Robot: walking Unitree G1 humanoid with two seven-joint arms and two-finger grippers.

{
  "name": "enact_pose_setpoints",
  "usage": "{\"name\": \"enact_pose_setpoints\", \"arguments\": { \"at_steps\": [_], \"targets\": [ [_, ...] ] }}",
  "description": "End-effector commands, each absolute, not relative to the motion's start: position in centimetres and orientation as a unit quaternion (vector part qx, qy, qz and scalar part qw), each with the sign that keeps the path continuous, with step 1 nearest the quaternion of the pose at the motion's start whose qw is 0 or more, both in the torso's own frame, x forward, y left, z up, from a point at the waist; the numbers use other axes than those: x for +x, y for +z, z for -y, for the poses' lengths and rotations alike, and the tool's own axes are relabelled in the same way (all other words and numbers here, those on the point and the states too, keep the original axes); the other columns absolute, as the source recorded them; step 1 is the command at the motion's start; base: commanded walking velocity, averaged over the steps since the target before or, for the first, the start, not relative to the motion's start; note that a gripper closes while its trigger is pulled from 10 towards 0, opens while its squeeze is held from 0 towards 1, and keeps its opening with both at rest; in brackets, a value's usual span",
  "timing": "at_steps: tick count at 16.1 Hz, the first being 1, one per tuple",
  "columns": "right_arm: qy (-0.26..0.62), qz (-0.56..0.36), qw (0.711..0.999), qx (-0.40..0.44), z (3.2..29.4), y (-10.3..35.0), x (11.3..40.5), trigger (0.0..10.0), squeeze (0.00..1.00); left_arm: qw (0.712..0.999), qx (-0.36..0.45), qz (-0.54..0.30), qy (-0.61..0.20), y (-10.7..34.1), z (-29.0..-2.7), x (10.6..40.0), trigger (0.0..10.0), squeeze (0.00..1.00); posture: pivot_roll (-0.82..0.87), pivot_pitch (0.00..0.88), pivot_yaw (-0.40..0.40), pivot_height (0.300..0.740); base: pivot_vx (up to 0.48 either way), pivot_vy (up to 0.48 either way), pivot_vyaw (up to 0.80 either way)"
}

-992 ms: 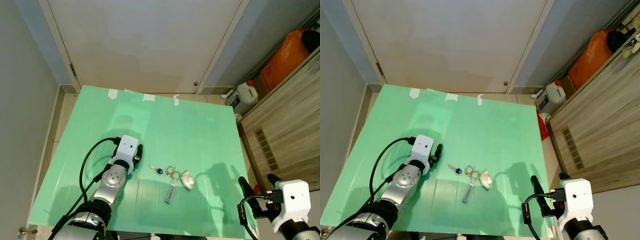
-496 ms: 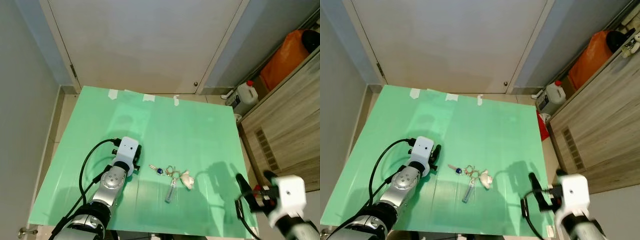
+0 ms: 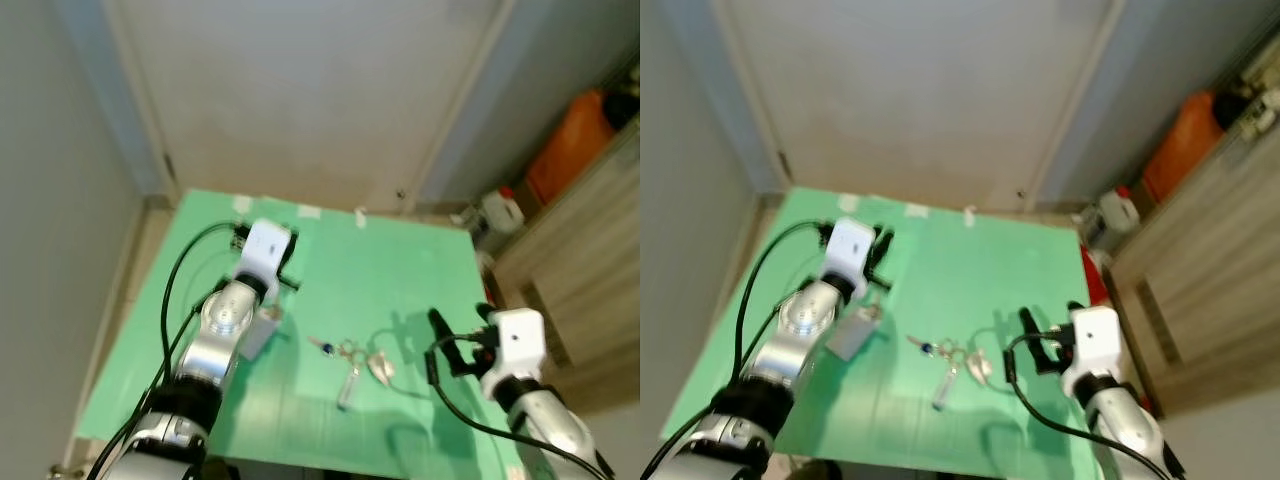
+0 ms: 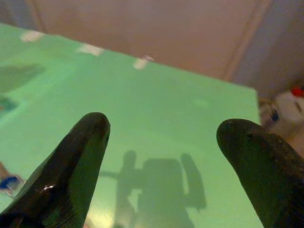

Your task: Hang keys on a hook

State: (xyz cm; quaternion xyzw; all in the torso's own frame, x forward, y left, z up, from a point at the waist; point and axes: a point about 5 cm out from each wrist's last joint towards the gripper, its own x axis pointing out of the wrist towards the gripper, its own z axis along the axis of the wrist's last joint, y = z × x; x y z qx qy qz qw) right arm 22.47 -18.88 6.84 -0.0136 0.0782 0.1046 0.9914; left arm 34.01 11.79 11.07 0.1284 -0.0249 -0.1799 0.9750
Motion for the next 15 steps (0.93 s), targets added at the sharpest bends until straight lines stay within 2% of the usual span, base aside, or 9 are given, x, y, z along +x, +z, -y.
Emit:
{"name": "enact_pose_setpoints", "arguments": {
  "at_steps": [1,2,3,4,5,10,15],
  "targets": [
    [0.096,-0.085,0.992,-0.019,19.2,6.4,22.5,10.0,0.0,0.976,0.124,0.013,-0.18,11.1,-11.8,34.1,0.0,0.0,-0.08,0.053,-0.103,0.74,0.0,0.0,0.0],
    [0.097,-0.082,0.992,-0.018,19.0,6.3,22.7,10.0,0.0,0.978,0.12,0.0,-0.168,10.8,-12.1,34.0,0.0,0.0,-0.07,0.051,-0.103,0.74,0.0,0.0,0.0],
    [0.098,-0.079,0.992,-0.018,19.0,6.3,22.9,10.0,0.0,0.98,0.122,-0.017,-0.157,10.1,-12.4,33.8,10.0,0.0,-0.08,0.053,-0.104,0.74,0.0,0.0,0.0],
    [0.097,-0.077,0.992,-0.018,19.0,6.3,23.0,10.0,0.0,0.98,0.123,-0.026,-0.151,9.5,-12.6,33.5,10.0,0.62,-0.08,0.056,-0.107,0.74,0.0,0.0,0.0],
    [0.098,-0.075,0.992,-0.019,19.1,6.3,22.9,10.0,0.0,0.98,0.125,-0.03,-0.152,9.2,-12.6,33.3,10.0,1.0,-0.09,0.061,-0.109,0.74,0.0,0.0,0.0],
    [0.08,-0.079,0.993,-0.034,20.5,6.6,21.4,10.0,0.0,0.972,0.132,-0.08,-0.175,6.4,-10.7,32.3,10.0,1.0,-0.15,0.09,-0.107,0.74,0.0,0.0,0.0],
    [0.073,-0.084,0.993,-0.039,21.4,7.1,19.8,10.0,0.0,0.978,0.114,-0.108,-0.141,4.6,-11.0,32.0,10.0,1.0,-0.2,0.113,-0.1,0.74,0.0,0.0,0.0]
  ]
}}
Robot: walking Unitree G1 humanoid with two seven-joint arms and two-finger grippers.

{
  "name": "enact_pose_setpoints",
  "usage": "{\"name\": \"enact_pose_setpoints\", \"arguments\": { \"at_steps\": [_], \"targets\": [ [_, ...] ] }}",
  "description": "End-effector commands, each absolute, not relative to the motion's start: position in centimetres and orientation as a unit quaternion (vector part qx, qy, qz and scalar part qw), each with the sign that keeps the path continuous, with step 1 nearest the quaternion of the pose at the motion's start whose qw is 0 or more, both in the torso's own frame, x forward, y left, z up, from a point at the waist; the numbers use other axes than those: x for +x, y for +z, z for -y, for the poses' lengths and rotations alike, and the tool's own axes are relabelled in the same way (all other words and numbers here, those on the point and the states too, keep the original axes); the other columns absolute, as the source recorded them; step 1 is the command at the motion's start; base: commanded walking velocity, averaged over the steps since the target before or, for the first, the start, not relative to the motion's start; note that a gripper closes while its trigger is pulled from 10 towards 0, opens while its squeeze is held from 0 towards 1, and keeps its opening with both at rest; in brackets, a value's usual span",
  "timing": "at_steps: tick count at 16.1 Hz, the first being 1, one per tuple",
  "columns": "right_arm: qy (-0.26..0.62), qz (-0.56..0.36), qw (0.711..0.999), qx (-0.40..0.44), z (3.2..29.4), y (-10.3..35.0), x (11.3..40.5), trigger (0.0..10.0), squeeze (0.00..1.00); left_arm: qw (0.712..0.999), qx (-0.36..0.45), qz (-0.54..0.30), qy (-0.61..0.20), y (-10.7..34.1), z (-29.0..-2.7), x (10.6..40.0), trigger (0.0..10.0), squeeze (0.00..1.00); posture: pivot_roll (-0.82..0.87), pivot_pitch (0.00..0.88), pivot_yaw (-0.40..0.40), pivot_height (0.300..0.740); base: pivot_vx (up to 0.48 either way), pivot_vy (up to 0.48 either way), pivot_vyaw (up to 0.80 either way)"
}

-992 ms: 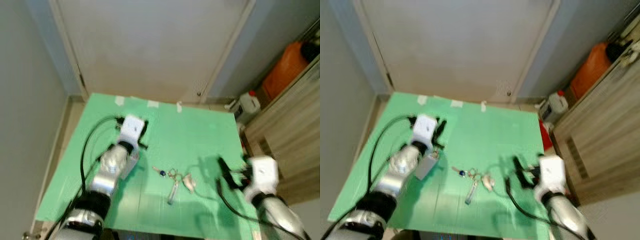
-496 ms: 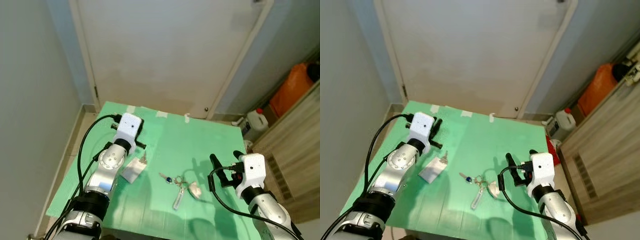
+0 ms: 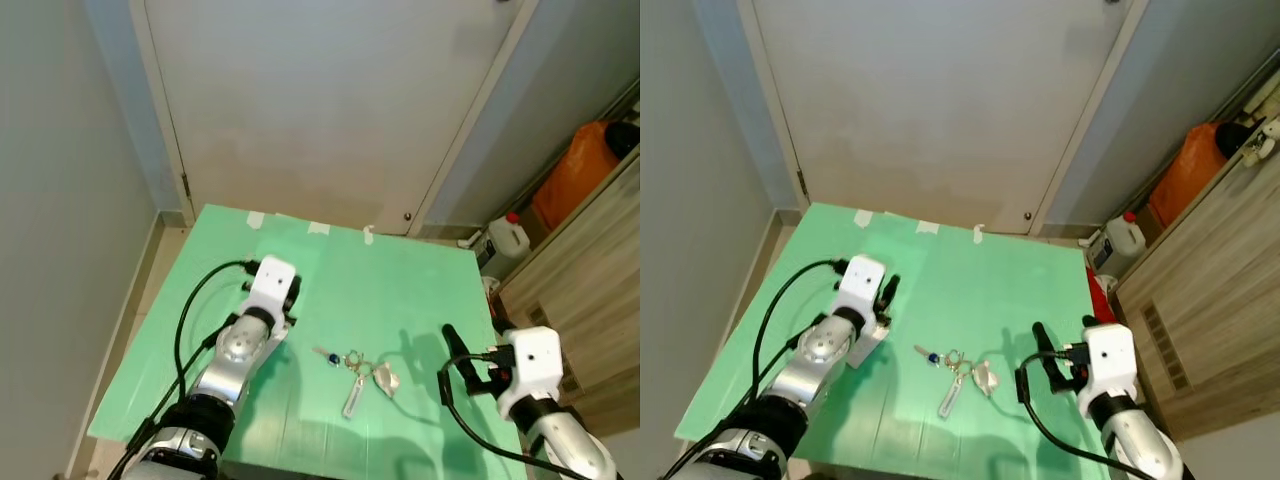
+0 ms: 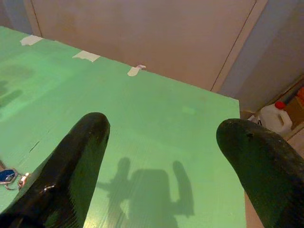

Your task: Hang keys on a hook

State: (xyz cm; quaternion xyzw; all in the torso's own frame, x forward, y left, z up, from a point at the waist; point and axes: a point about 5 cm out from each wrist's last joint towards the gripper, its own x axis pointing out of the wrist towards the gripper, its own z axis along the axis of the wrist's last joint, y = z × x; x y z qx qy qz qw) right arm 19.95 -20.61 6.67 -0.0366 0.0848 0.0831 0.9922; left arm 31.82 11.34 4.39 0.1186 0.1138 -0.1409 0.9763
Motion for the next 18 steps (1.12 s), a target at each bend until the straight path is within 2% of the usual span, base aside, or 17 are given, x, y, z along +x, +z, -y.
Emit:
{"name": "enact_pose_setpoints", "arguments": {
  "at_steps": [1,9,10,11,18],
  "targets": [
    [0.073,-0.085,0.993,-0.039,21.3,7.1,19.6,10.0,0.0,0.977,0.119,-0.108,-0.139,4.6,-11.0,32.1,10.0,1.0,-0.2,0.116,-0.1,0.74,0.0,0.0,0.0],
    [0.075,-0.104,0.991,-0.042,21.6,7.3,18.1,10.0,0.0,0.971,0.124,-0.133,-0.156,3.5,-10.3,31.8,10.0,1.0,-0.22,0.151,-0.115,0.74,0.0,0.0,0.0],
    [0.075,-0.106,0.991,-0.044,21.7,7.4,17.9,10.0,0.0,0.969,0.127,-0.14,-0.156,3.2,-10.2,31.6,10.0,0.63,-0.23,0.161,-0.116,0.74,0.0,0.0,0.0],
    [0.073,-0.111,0.99,-0.045,21.9,7.4,17.5,10.0,0.0,0.967,0.129,-0.15,-0.158,2.8,-10.2,31.4,10.0,0.0,-0.23,0.164,-0.117,0.74,0.0,0.0,0.0],
    [0.06,-0.131,0.988,-0.055,22.7,8.1,15.4,10.0,0.0,0.963,0.146,-0.175,-0.142,1.4,-10.8,30.5,10.0,0.0,-0.29,0.235,-0.109,0.74,0.0,0.0,0.0]
  ]
}}
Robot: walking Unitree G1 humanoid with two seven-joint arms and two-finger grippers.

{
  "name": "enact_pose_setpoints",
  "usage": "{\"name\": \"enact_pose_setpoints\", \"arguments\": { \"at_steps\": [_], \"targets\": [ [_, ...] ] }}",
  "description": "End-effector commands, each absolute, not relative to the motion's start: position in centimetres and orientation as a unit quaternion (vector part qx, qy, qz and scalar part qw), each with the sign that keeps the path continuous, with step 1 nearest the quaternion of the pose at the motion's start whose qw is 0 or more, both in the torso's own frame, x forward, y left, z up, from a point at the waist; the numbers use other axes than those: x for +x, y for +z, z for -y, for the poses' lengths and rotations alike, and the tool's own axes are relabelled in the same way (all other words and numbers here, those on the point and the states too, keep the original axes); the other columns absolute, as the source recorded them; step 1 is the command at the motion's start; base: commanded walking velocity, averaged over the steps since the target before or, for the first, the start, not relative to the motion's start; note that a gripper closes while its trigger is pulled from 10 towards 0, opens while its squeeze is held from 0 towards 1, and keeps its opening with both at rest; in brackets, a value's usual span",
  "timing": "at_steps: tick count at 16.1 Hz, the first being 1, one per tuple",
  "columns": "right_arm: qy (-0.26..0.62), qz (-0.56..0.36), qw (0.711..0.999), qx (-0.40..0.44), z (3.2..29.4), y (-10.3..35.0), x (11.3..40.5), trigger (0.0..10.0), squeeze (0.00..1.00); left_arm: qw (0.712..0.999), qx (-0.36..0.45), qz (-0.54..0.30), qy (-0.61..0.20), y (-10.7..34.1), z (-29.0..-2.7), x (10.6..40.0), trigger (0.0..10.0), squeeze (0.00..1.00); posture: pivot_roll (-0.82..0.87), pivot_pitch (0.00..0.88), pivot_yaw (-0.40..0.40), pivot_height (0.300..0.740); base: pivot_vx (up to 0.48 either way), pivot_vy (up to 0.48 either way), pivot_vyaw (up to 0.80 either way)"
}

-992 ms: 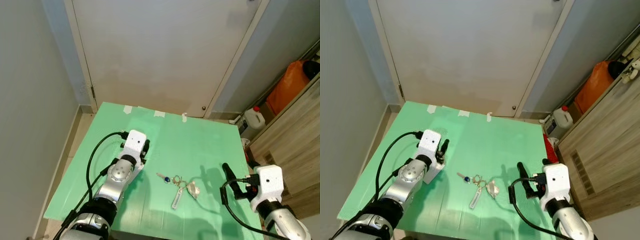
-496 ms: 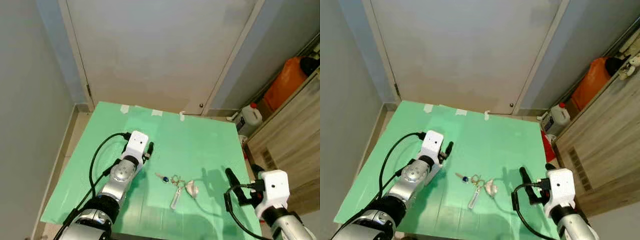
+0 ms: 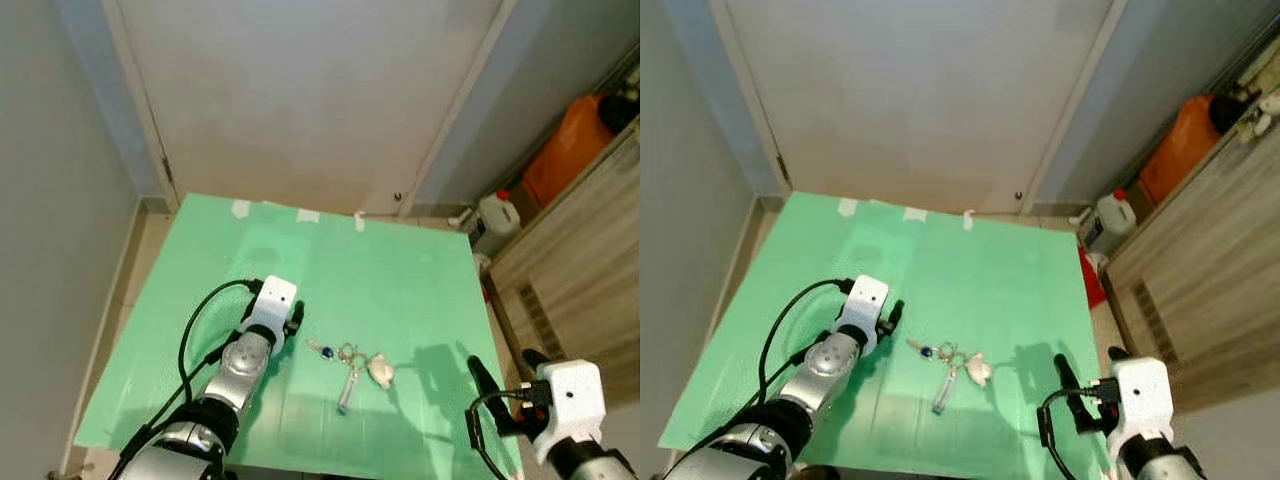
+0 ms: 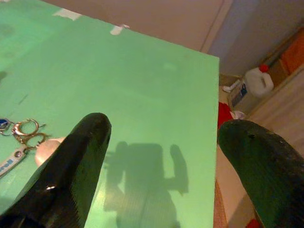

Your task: Hang keys on a hook

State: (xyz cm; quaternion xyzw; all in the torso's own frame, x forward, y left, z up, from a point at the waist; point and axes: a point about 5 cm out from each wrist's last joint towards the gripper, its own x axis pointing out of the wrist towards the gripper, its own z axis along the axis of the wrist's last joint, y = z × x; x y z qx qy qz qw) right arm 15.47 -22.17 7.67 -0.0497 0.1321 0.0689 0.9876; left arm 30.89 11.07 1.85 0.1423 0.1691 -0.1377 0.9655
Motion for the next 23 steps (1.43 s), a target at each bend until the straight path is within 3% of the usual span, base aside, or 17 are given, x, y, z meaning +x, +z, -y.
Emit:
{"name": "enact_pose_setpoints", "arguments": {
  "at_steps": [1,11,12,13,14,19,21,23],
  "targets": [
    [0.06,-0.141,0.987,-0.053,22.7,7.8,14.6,10.0,0.0,0.962,0.149,-0.18,-0.141,1.2,-11.2,30.4,10.0,0.0,-0.29,0.25,-0.11,0.74,0.0,0.0,0.0],
    [0.058,-0.155,0.985,-0.051,22.6,7.4,13.9,10.0,0.0,0.943,0.174,-0.24,-0.154,-0.3,-11.3,29.5,10.0,0.0,-0.29,0.269,-0.108,0.74,0.0,0.0,0.0],
    [0.056,-0.154,0.985,-0.05,22.7,7.5,13.9,10.0,0.0,0.939,0.169,-0.257,-0.154,-0.6,-11.4,29.3,6.9,0.0,-0.29,0.269,-0.106,0.74,0.0,0.0,0.0],
    [0.055,-0.154,0.985,-0.05,22.7,7.5,14.0,10.0,0.0,0.935,0.167,-0.27,-0.158,-0.9,-11.5,29.1,5.4,0.0,-0.29,0.27,-0.105,0.74,0.0,0.0,0.0],
    [0.053,-0.153,0.985,-0.05,22.7,7.5,14.0,10.0,0.0,0.93,0.16,-0.288,-0.16,-1.3,-11.6,28.8,0.2,0.0,-0.3,0.268,-0.103,0.74,0.0,0.0,0.0],
    [0.05,-0.153,0.986,-0.049,22.7,7.5,14.0,10.0,0.0,0.924,0.16,-0.305,-0.168,-1.6,-11.6,28.6,0.0,0.0,-0.29,0.271,-0.1,0.74,0.0,0.0,0.0],
    [0.051,-0.153,0.986,-0.049,22.6,7.5,14.0,10.0,0.0,0.919,0.201,-0.275,-0.199,-1.4,-11.4,28.5,0.0,0.22,-0.29,0.274,-0.103,0.74,0.0,0.0,0.0],
    [0.052,-0.153,0.986,-0.049,22.6,7.5,14.0,10.0,0.0,0.925,0.192,-0.269,-0.19,-1.3,-11.6,28.5,0.0,0.24,-0.29,0.274,-0.105,0.74,0.0,0.0,0.0]
  ]
}}
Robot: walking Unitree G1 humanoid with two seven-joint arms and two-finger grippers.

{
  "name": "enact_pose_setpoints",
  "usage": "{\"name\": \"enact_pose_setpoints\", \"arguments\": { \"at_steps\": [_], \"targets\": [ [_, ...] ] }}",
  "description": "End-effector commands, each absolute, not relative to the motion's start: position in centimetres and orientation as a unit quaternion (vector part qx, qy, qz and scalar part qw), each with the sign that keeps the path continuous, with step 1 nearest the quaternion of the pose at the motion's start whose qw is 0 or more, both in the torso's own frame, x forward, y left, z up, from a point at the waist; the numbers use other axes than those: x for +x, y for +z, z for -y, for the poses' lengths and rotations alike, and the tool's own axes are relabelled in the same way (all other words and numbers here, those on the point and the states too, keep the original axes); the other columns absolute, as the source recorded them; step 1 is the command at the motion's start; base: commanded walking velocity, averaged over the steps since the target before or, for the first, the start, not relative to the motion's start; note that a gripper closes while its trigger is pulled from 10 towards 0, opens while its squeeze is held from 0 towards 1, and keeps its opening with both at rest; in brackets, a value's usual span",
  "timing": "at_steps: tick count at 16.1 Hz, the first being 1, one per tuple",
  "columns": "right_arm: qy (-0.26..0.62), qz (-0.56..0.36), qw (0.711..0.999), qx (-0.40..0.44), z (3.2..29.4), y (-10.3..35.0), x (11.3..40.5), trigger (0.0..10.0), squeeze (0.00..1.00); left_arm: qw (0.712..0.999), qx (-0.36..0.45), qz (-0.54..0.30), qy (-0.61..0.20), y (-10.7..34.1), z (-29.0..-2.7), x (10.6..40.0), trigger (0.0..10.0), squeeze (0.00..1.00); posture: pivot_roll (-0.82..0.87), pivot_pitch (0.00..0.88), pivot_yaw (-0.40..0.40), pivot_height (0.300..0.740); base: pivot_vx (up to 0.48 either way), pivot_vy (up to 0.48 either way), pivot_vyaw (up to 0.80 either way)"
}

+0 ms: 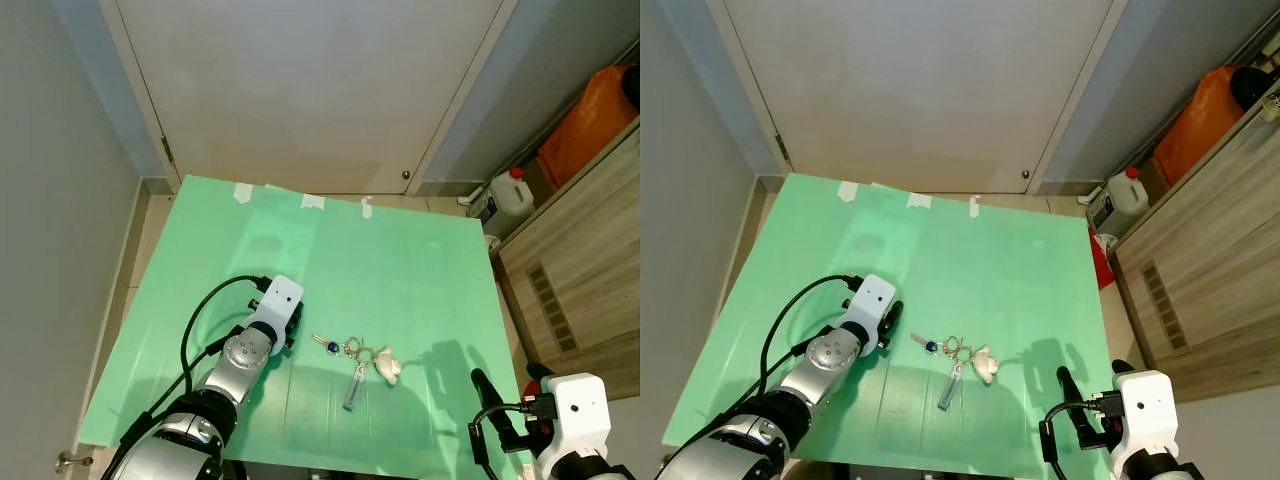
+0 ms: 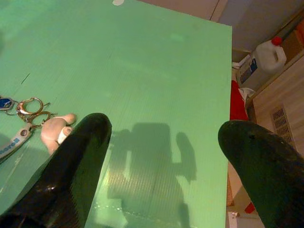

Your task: Hang keys on a hook

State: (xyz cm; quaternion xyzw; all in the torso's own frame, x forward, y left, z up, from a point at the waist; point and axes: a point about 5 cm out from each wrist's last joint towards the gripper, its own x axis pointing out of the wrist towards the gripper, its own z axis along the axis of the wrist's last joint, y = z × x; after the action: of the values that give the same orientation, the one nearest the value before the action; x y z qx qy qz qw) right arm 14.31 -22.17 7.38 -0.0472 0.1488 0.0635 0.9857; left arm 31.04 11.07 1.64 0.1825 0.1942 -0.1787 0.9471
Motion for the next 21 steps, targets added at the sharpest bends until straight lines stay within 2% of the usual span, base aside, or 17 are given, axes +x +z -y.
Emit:
{"name": "enact_pose_setpoints", "arguments": {
  "at_steps": [1,3,7,11,16,17,18,19,20,21],
  "targets": [
    [0.054,-0.153,0.986,-0.048,22.5,7.5,14.1,10.0,0.0,0.934,0.183,-0.247,-0.18,-0.8,-11.8,28.9,0.0,0.24,-0.28,0.272,-0.103,0.74,0.0,0.0,0.0],
    [0.054,-0.152,0.986,-0.047,22.4,7.3,14.2,10.0,0.0,0.947,0.139,-0.232,-0.172,-0.2,-11.6,29.4,0.0,0.24,-0.28,0.261,-0.096,0.74,0.0,0.0,0.0],
    [0.051,-0.139,0.988,-0.044,22.0,7.0,15.2,10.0,0.0,0.966,0.099,-0.182,-0.153,1.7,-11.2,30.8,0.0,0.24,-0.26,0.223,-0.078,0.74,0.0,0.0,0.0],
    [0.055,-0.116,0.991,-0.034,21.2,6.7,17.4,10.0,0.0,0.976,0.114,-0.099,-0.159,6.0,-11.0,33.9,0.0,0.23,-0.22,0.157,-0.057,0.74,0.0,0.0,0.0],
    [0.055,-0.101,0.993,-0.029,20.9,6.1,18.9,10.0,0.0,0.975,0.135,-0.064,-0.164,8.3,-10.9,35.4,0.0,0.23,-0.2,0.105,-0.045,0.74,0.0,0.0,0.0],
    [0.056,-0.096,0.993,-0.028,20.7,6.1,19.4,10.0,0.0,0.972,0.143,-0.069,-0.171,8.4,-10.8,35.5,0.0,0.19,-0.19,0.091,-0.044,0.74,0.0,0.0,0.0],
    [0.058,-0.093,0.994,-0.028,20.6,6.1,19.8,10.0,0.0,0.969,0.148,-0.08,-0.178,8.2,-10.7,35.4,0.0,0.0,-0.19,0.086,-0.045,0.74,0.0,0.0,0.0],
    [0.06,-0.09,0.994,-0.029,20.5,6.2,20.1,10.0,0.0,0.966,0.158,-0.092,-0.181,7.8,-10.5,35.3,0.0,0.0,-0.19,0.083,-0.045,0.74,0.0,0.0,0.0],
    [0.061,-0.085,0.994,-0.029,20.5,6.4,20.7,10.0,0.0,0.968,0.154,-0.093,-0.174,7.6,-10.5,35.2,10.0,0.0,-0.19,0.074,-0.045,0.74,0.0,0.0,0.0],
    [0.061,-0.081,0.994,-0.031,20.5,6.5,21.0,10.0,0.0,0.971,0.148,-0.087,-0.169,7.7,-10.5,35.3,10.0,0.95,-0.18,0.071,-0.045,0.74,0.0,0.0,0.0]
  ]
}}
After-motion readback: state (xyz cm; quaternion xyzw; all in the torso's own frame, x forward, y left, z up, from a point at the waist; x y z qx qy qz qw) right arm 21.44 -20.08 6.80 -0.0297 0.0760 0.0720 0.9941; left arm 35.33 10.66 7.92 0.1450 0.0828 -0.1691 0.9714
